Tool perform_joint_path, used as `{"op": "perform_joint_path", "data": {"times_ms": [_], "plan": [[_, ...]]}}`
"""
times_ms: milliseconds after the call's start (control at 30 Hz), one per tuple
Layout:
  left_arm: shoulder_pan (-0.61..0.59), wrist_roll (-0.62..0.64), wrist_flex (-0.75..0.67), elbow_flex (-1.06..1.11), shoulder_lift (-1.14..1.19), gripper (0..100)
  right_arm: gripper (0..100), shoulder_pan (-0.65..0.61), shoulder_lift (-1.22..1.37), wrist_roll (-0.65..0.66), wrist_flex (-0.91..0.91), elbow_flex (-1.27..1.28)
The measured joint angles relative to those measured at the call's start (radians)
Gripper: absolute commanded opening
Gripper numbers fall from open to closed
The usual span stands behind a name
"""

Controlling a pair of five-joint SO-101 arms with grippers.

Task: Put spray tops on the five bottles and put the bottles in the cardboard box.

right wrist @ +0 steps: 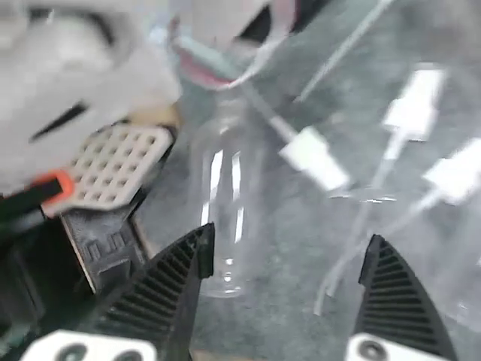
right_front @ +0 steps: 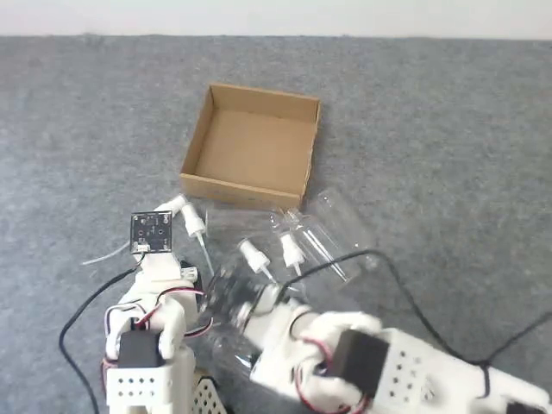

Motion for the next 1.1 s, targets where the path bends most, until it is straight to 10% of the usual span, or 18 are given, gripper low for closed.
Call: {"op": "perform_joint_path", "data": {"times_ms": [1100], "plan": [[-0.002,0.000,0.000,0.000,0.000,2,28.1,-0.021,0.367,-0.051,-0.176,0.155]]}}
